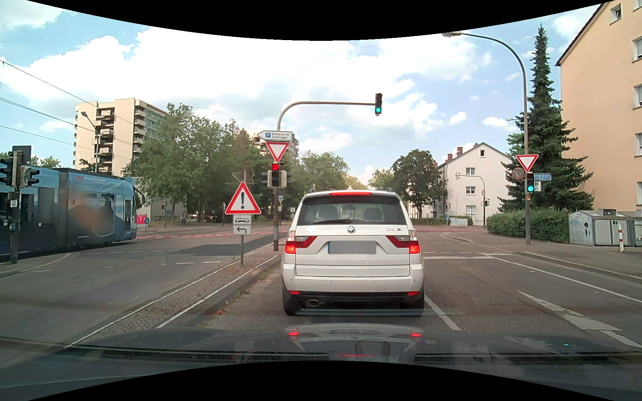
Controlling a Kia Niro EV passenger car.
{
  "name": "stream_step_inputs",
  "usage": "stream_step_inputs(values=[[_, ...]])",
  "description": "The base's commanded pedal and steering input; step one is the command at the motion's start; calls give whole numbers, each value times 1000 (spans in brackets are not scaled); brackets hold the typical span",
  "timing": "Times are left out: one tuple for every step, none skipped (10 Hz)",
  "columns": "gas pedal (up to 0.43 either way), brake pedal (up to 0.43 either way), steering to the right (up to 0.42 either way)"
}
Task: Follow the waypoints while adhering to traffic rules and regulations
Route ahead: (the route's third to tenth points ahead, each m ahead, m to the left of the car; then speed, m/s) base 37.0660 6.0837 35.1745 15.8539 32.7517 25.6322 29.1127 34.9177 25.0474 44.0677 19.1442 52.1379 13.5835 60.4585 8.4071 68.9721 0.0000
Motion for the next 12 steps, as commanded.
stream_step_inputs(values=[[0,287,-4],[0,287,-4],[0,287,-4],[0,287,-4],[0,287,-4],[0,287,-4],[0,287,-4],[0,287,-4],[0,287,-4],[0,287,-4],[0,287,-4],[0,287,-4]])
